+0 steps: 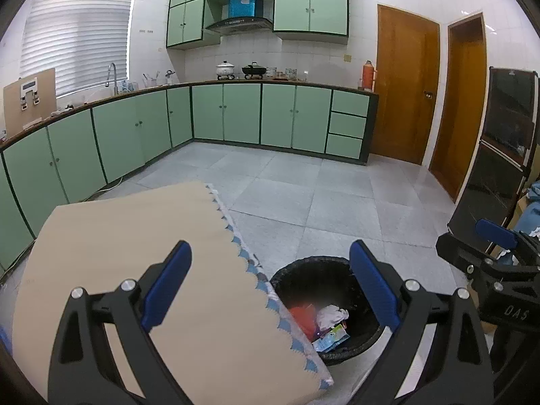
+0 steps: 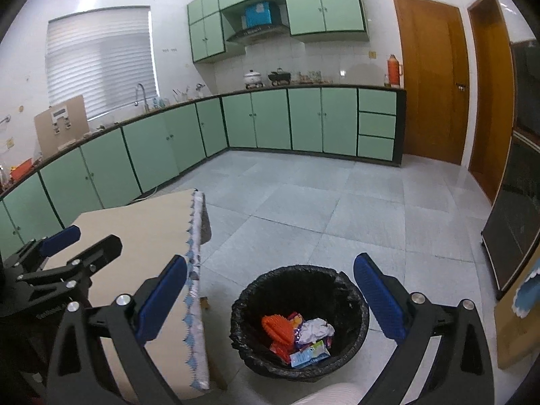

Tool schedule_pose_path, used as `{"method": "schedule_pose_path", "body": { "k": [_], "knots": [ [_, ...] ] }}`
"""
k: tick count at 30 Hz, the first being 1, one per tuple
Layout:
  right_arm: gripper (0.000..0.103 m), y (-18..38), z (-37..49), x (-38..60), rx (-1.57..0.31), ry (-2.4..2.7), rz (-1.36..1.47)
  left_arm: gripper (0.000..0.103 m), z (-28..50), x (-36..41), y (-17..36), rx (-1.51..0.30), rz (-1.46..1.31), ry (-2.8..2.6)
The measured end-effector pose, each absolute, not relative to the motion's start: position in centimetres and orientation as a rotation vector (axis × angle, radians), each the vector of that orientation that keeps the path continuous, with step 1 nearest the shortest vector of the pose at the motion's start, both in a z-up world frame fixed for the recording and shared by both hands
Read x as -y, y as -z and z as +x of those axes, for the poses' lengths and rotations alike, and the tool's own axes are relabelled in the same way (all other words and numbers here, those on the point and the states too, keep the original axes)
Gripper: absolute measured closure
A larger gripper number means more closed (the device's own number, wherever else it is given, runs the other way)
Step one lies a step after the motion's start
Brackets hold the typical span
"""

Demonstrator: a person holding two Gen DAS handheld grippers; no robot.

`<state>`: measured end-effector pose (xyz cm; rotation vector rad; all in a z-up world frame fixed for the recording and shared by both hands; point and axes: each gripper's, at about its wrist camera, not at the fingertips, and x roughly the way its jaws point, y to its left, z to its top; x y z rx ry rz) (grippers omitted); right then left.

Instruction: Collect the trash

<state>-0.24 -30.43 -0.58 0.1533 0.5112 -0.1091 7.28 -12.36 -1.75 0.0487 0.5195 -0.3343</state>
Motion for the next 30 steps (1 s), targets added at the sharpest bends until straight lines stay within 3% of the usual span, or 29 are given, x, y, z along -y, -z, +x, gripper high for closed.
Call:
{"method": "schedule_pose_path", "body": {
  "k": [30],
  "knots": [
    [0.006,-1.0,-1.7,24.9,-0.468,0.022,0.05,0.012,3.3,7.5,-0.1,-0.4,0.06,0.206]
  ]
}}
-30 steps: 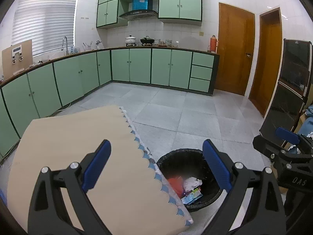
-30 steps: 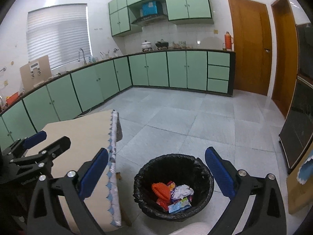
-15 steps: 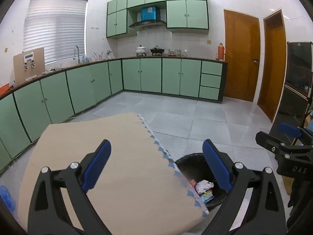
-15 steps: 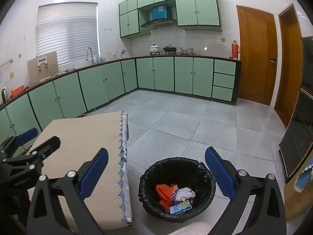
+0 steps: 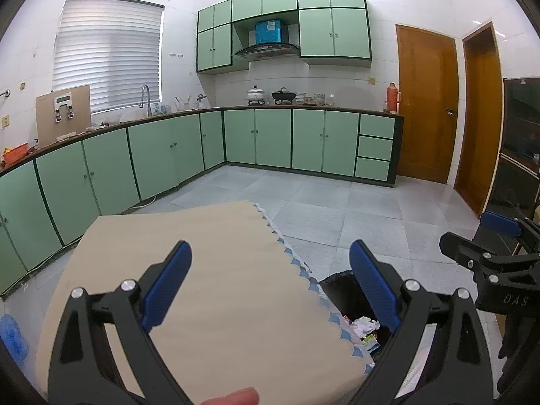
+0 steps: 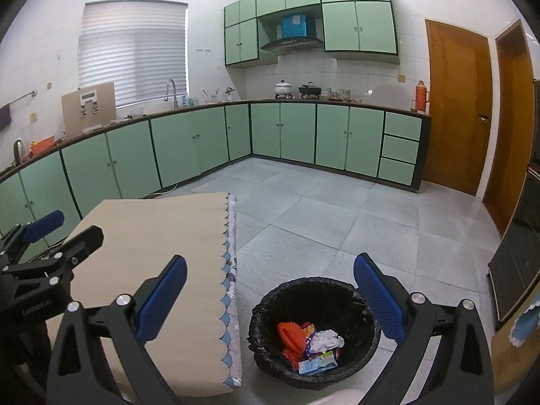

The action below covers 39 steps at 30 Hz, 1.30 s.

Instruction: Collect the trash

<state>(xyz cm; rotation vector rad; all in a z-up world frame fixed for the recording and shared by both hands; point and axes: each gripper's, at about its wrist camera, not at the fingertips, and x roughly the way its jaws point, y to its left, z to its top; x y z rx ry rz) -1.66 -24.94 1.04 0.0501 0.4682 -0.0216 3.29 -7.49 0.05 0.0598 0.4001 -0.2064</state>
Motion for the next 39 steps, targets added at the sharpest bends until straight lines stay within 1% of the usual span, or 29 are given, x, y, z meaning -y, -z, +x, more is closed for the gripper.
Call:
{"method": "schedule_pose_path", "body": {
  "k": [39],
  "knots": [
    [0.006,-0.65,-0.85,24.82,-0.474,-0.002,0.052,0.012,3.35,6.95,0.96,-0.403,0.055,0.19]
  ]
}}
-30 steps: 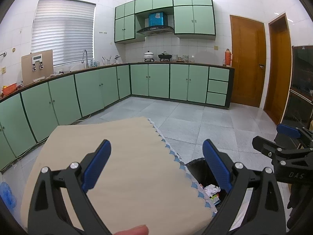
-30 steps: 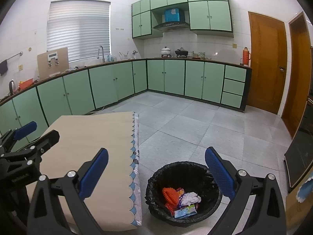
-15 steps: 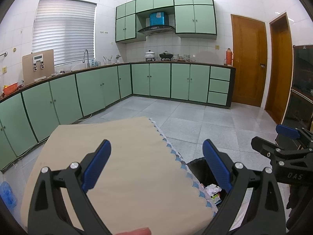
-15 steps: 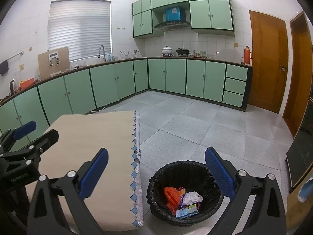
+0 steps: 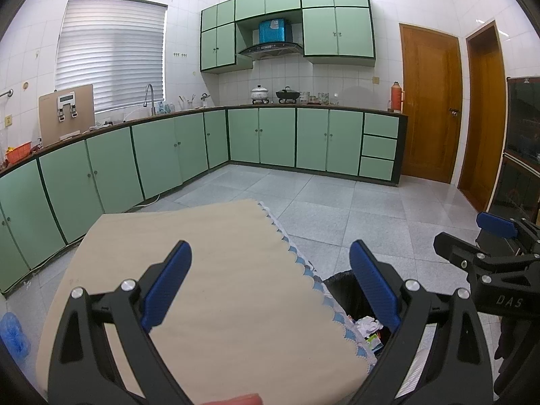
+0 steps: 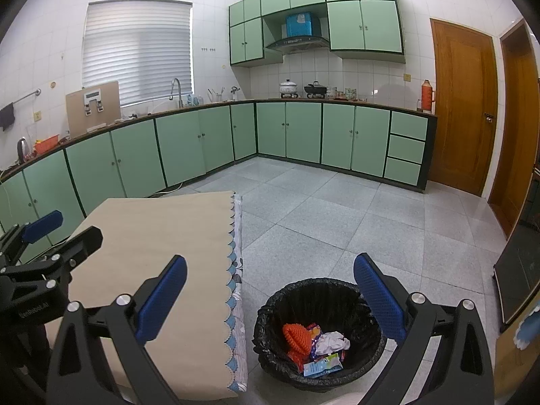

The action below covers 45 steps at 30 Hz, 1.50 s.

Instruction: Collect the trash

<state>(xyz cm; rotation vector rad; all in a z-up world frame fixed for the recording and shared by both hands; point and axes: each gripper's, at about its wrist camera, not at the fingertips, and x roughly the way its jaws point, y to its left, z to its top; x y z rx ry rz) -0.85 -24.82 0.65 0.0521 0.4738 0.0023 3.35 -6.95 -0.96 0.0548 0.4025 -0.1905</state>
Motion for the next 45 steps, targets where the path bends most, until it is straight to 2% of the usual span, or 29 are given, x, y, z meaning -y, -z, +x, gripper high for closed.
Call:
{"method": "schedule_pose_path", "body": {
  "k": [45],
  "knots": [
    [0.006,-0.53,-0.69,24.65,-0.473,-0.005,0.048,0.012,3.09,6.34,1.55,-0.414,0.052,0.185]
  ]
}}
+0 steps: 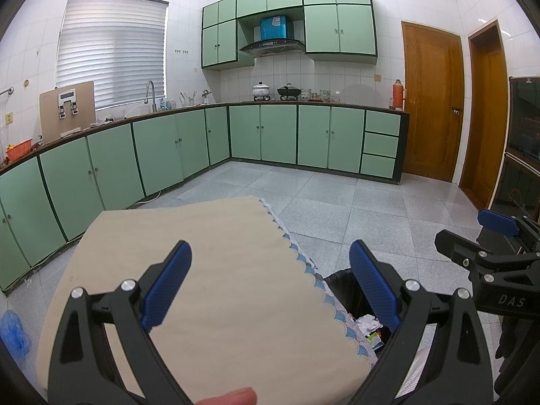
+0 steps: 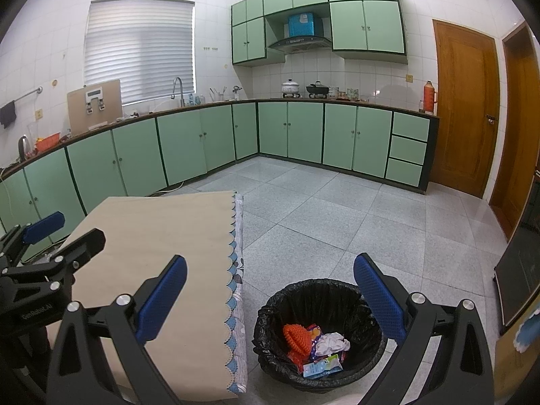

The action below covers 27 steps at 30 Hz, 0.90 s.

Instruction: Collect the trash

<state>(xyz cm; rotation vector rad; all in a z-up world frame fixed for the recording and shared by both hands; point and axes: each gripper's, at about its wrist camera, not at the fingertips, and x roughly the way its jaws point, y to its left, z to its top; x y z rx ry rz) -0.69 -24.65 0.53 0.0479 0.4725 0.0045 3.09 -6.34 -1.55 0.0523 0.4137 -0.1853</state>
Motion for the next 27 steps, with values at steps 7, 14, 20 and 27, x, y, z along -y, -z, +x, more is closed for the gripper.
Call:
{"method": "schedule_pose_path", "body": {
  "k": [7,14,20,27],
  "knots": [
    [0.006,-0.59,-0.62,24.57,-0.473,-0.005,0.048,0.012,3.26,6.57,1.39,-0.415,0.054,0.186],
    [0.006,-0.64,-0.5,24.63,-0.473,-0.006,0.046,0.012,3.2,6.38,1.45,-0.413,0.055,0.187],
    [0.006,-0.66,-0.52,24.56,-0.473,-0.005,0.046,0.012,3.16,6.41,1.04,-0.396,0.051,0.191],
    [0.006,-0.66,-0.53,24.58,-0.474,-0.005,0.045,0.012,3.52,6.32,1.12,-0.413,0.051,0.186]
  ]
}}
